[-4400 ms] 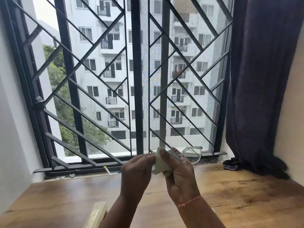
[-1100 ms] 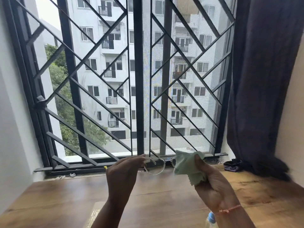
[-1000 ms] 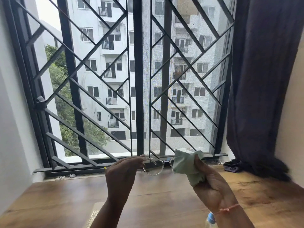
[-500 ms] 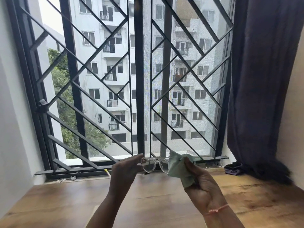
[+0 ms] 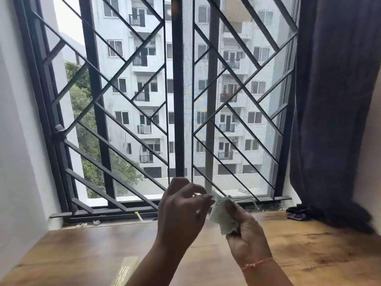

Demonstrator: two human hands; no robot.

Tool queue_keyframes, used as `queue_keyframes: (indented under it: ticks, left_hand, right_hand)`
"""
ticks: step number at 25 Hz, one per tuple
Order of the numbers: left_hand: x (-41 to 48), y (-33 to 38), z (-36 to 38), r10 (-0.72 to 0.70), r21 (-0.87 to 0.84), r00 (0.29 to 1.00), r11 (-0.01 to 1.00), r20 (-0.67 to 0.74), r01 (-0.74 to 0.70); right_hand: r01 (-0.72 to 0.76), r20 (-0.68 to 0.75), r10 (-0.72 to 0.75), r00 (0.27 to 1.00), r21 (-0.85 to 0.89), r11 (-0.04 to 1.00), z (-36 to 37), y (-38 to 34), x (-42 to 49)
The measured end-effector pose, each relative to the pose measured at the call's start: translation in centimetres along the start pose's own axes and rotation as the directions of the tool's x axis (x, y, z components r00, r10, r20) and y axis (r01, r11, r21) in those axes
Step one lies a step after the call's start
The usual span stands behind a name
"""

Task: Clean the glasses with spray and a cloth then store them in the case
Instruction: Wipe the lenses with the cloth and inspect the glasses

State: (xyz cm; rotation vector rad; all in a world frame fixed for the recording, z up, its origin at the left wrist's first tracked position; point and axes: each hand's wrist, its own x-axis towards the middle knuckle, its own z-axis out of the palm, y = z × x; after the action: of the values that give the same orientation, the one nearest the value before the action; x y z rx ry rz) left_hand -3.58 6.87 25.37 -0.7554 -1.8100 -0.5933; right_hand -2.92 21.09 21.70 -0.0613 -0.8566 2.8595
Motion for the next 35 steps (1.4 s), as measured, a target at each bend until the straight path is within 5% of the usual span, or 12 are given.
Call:
queue_keyframes:
  ticks: [17, 35]
  left_hand:
    - [-0.1, 0.7, 0.6, -0.067, 0.182, 0.970, 0.983, 0.233, 0.025]
    - [-0.2, -0.5, -0.1, 0.052, 0.148, 0.993, 0.987, 0.103, -0.067]
  right_hand:
    - [0.109, -0.044, -0.111, 0.993, -0.035, 0.993, 0.0, 1.5, 0.4]
    - [0.087, 0.018, -0.087, 0.996, 0.002, 0.996, 0.3, -2.2, -0.1]
